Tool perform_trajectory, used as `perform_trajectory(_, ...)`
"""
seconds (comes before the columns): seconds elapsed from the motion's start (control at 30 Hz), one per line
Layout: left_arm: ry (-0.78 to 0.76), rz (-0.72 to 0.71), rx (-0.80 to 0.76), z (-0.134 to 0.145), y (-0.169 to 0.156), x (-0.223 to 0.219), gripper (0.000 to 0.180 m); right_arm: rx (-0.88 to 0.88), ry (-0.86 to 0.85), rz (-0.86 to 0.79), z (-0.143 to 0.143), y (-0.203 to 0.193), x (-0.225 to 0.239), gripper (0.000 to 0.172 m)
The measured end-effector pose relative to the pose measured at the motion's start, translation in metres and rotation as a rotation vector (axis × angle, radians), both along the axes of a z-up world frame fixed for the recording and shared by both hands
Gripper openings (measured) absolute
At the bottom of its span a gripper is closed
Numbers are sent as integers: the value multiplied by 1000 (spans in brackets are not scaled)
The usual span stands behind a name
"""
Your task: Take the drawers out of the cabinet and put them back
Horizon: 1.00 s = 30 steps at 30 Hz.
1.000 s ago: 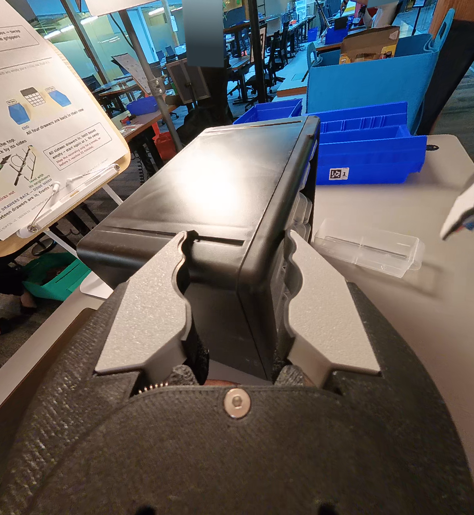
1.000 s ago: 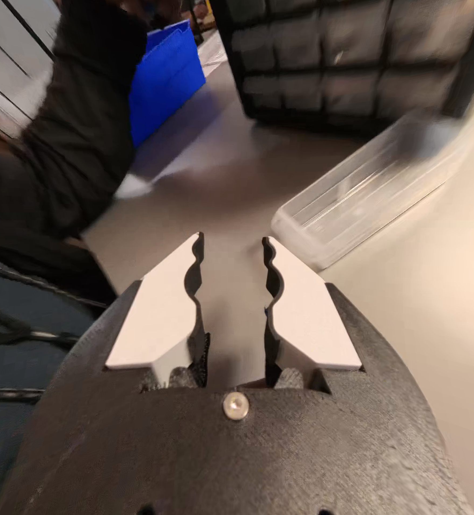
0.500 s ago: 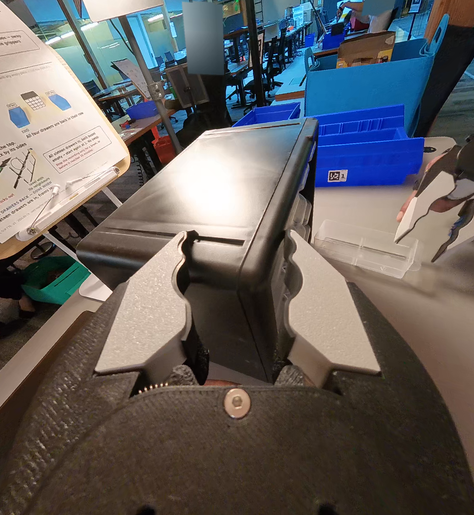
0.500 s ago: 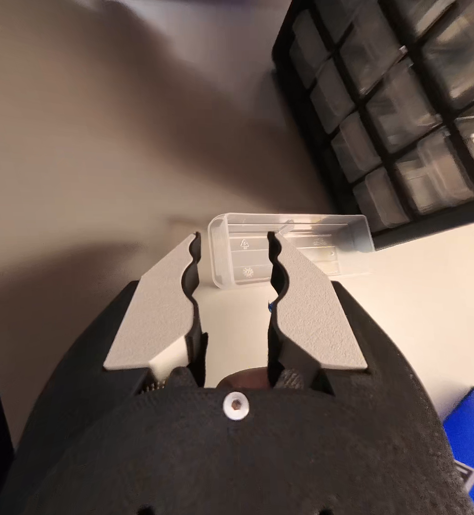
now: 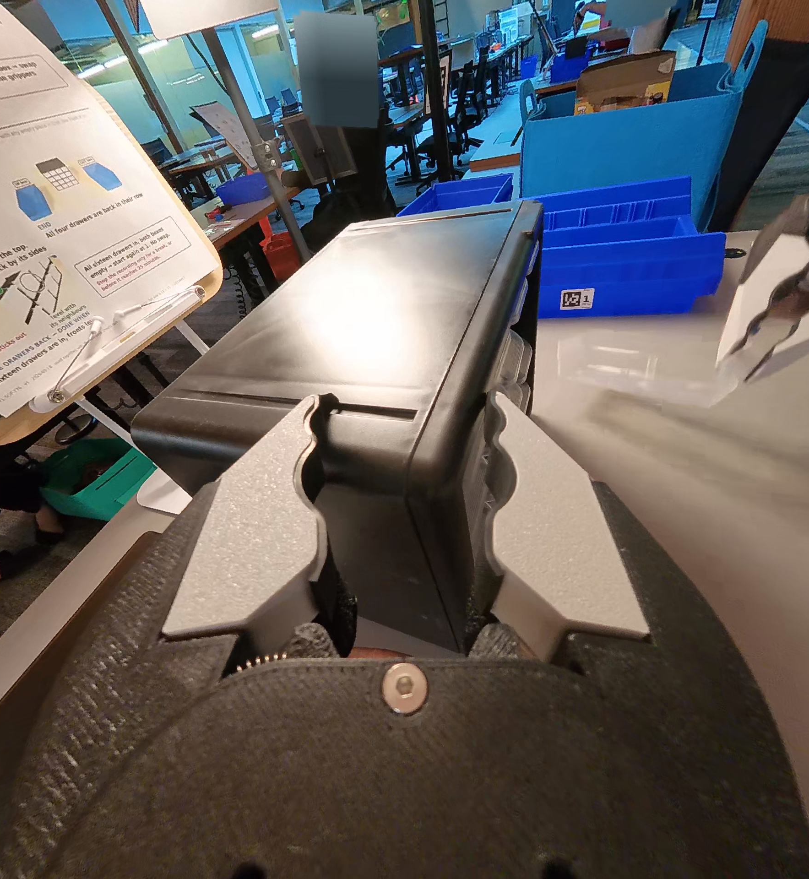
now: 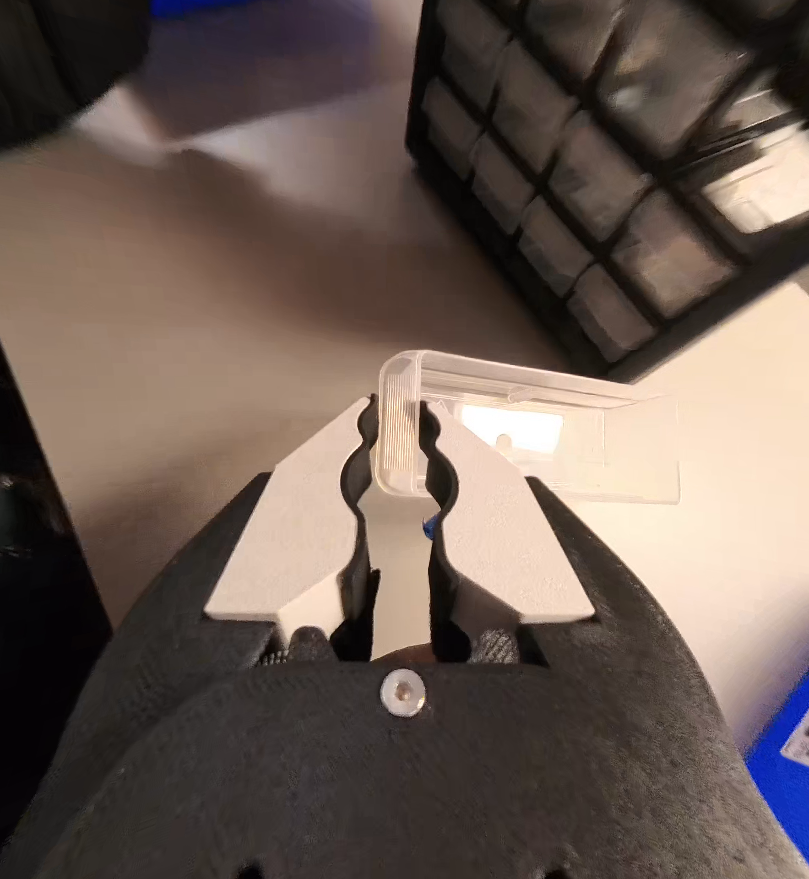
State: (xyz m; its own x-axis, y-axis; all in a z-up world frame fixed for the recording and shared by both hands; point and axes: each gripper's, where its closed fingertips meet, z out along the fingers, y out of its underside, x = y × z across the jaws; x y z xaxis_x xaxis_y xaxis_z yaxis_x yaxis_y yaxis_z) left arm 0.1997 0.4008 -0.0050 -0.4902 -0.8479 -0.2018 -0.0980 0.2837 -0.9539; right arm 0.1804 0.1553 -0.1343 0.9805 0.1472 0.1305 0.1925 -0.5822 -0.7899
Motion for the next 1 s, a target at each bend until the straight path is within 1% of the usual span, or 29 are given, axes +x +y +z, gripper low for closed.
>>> perform_trajectory(0.03,0,0,0,0,0,0,68,29,22,-16,12,-4,3,18)
perform_trajectory(0.13,1,2,1,0,0,0,68,123,51,-86,56,-17,24,18)
perform_trajectory(0.2,1,2,1,0,0,0,68,178,25,-175,88,-30,52,18)
perform_trajectory(0.27,1,2,1,0,0,0,68,212,-15,-298,117,-46,91,18)
perform_trajectory(0.33,2,3,3,0,0,0,68,220,-53,-434,133,-64,137,18)
perform_trajectory(0.37,2,4,4,0,0,0,68,200,-61,-502,132,-72,161,18)
perform_trajectory(0.4,2,4,4,0,-1,0,68,171,-62,-562,128,-80,184,18)
perform_trajectory(0.47,3,5,6,0,-1,0,68,101,-38,-661,107,-90,227,19)
perform_trajectory(0.53,3,6,7,0,-1,0,68,34,28,-741,77,-95,263,19)
perform_trajectory(0.6,2,6,7,0,-1,0,67,-10,131,-789,46,-93,289,19)
perform_trajectory(0.67,2,6,6,0,-1,0,67,-33,216,-793,22,-83,304,19)
perform_trajectory(0.77,-1,3,2,0,0,0,68,-84,232,-828,-5,-74,322,19)
perform_trajectory(0.9,-2,0,1,0,0,0,68,-104,248,-829,-20,-65,326,19)
perform_trajectory(1.0,-2,0,2,0,0,0,68,-93,267,-818,-22,-65,324,18)
